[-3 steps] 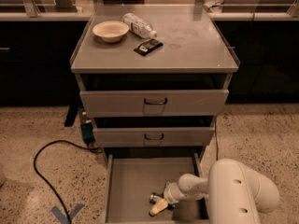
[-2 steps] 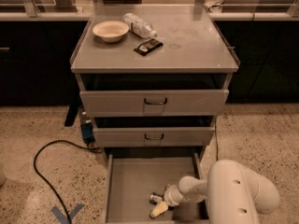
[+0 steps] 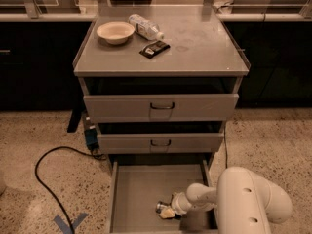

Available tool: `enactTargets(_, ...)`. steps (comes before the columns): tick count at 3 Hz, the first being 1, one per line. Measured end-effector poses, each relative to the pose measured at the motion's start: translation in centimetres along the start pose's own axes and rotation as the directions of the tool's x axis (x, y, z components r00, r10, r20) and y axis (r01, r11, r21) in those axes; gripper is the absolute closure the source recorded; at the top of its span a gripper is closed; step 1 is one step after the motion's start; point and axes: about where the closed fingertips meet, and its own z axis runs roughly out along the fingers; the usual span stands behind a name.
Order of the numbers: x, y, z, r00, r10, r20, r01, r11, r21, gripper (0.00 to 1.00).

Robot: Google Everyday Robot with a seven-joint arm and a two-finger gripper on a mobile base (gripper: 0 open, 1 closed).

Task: Pick redbull can from bottom drawer and place on counter

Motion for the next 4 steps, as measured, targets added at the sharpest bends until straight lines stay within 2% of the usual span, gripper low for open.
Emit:
enactTargets(1, -0.3, 0.1, -0.5, 1.000, 0.000, 0.000, 0.000, 1.0000, 0.000, 0.63)
enactTargets(2, -0.9, 0.2, -2.4, 0.999, 0.025, 0.030, -0.024, 0.9990, -0.039, 0.86)
enactTargets(3, -2.9, -0.6, -7.0, 0.996, 0.045, 0.080, -0.037, 0.9943, -0.100, 1.00)
enactTargets(4, -6.7, -1.4, -12.6, 0.992, 0.011, 0.128, 0.009, 0.9878, -0.155, 1.00)
